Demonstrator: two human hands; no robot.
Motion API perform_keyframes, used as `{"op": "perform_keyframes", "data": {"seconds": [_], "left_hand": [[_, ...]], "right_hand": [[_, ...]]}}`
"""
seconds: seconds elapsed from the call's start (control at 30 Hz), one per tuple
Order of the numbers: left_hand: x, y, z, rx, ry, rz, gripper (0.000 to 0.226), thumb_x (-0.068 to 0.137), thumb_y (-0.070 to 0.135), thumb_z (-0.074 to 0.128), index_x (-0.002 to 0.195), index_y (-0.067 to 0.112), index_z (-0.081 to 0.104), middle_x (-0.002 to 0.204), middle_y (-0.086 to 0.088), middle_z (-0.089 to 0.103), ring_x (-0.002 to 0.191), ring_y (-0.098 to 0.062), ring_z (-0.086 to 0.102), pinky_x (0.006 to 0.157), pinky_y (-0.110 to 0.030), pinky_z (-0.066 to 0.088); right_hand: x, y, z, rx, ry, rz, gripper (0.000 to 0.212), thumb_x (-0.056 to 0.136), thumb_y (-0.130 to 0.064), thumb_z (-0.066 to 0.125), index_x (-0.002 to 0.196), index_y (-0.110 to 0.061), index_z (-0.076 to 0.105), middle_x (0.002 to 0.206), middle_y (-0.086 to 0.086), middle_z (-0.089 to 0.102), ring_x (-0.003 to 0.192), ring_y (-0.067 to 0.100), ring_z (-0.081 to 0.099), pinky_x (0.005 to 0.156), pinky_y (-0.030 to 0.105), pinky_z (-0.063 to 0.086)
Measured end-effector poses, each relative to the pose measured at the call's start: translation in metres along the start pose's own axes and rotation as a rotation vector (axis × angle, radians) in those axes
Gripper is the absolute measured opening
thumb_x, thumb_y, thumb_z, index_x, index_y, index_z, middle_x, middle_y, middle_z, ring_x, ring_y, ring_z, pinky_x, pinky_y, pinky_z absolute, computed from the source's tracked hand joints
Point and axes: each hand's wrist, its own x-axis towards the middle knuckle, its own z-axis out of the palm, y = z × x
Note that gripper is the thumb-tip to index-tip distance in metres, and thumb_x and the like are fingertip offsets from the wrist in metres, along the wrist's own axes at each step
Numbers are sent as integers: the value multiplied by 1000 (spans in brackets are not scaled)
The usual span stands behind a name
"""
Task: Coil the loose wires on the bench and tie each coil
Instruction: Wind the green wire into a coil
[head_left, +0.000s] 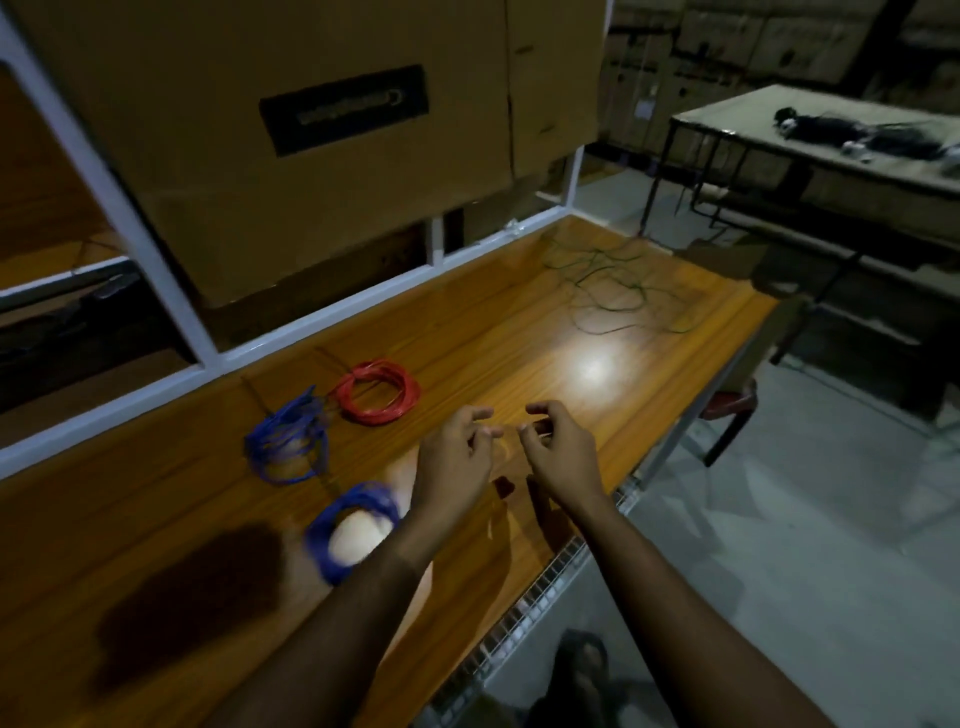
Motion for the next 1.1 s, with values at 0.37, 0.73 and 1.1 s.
{"op": "perform_keyframes", "data": {"seconds": [0.37,0.73,1.1], "left_hand": [[149,62,140,6,-101,7,33,100,31,55,132,31,51,104,19,70,86,6,64,62,-9,47],[214,78,180,-122,-96,-188,27,101,26,53,128,26,52,96,12,74,86,3,67,74,-18,53],[190,57,137,-688,80,-594,35,99,6,55,130,11,39,84,-14,62,66,-21,60,52,-28,52]], "right_hand": [[208,105,-125,-206,136,63,40,93,-21,61,131,-13,53,126,9,57,111,25,59,84,30,47],[302,137,-129,-167,-98,-3,25,99,-31,53,123,-33,57,101,2,72,82,13,67,65,25,50],[202,108,-100,-62,-348,-270,27,77,-38,41,52,-27,41,54,-5,48,57,5,47,82,33,36]]}}
